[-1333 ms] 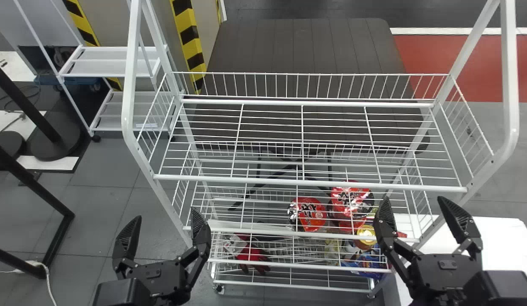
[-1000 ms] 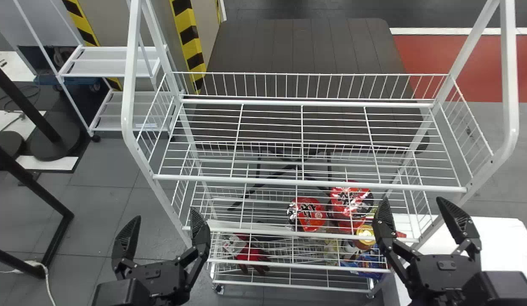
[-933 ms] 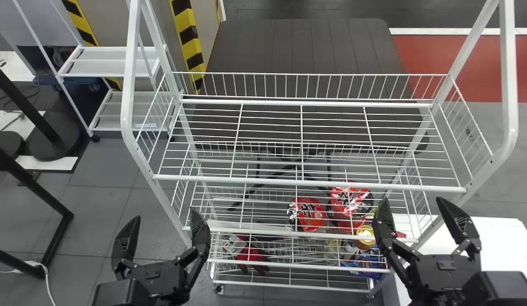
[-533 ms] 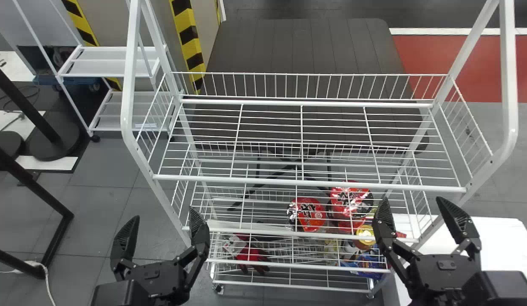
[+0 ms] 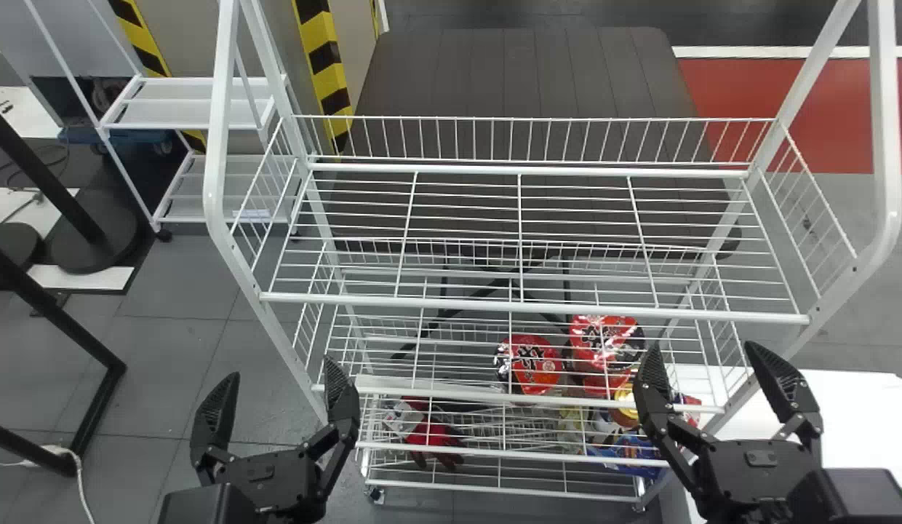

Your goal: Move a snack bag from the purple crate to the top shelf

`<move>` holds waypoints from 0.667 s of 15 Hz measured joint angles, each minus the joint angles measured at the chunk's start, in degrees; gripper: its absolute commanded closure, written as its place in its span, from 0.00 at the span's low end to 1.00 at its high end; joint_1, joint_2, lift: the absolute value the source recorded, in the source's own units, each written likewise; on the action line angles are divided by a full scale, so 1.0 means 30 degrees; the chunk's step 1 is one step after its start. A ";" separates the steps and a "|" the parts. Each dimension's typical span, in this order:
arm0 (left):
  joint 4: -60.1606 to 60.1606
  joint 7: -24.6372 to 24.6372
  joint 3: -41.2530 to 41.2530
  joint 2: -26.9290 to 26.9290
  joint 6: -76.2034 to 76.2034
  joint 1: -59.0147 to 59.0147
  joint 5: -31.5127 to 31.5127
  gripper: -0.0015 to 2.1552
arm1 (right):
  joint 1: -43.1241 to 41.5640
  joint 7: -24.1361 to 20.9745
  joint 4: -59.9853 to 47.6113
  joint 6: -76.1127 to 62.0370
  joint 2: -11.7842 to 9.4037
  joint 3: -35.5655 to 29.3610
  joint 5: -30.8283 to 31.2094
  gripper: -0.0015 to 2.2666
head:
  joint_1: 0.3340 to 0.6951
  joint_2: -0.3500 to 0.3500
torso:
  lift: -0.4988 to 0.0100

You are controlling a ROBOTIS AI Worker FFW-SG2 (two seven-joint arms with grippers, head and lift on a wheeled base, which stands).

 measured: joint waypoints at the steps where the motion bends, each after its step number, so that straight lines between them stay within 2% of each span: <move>1: 0.0016 0.0000 0.0003 0.0000 -0.0048 -0.0001 0.0000 0.02 | -0.0001 -0.0025 -0.0009 -0.0005 0.0007 0.0001 -0.0013 0.06 | 1.00 0.59 | 0.91; 10: 0.0129 0.0028 0.0000 -0.0026 -0.0140 -0.0075 0.0001 0.02 | -0.0002 -0.0064 0.0016 -0.0034 0.0021 0.0002 -0.0015 0.06 | 1.00 0.59 | 0.84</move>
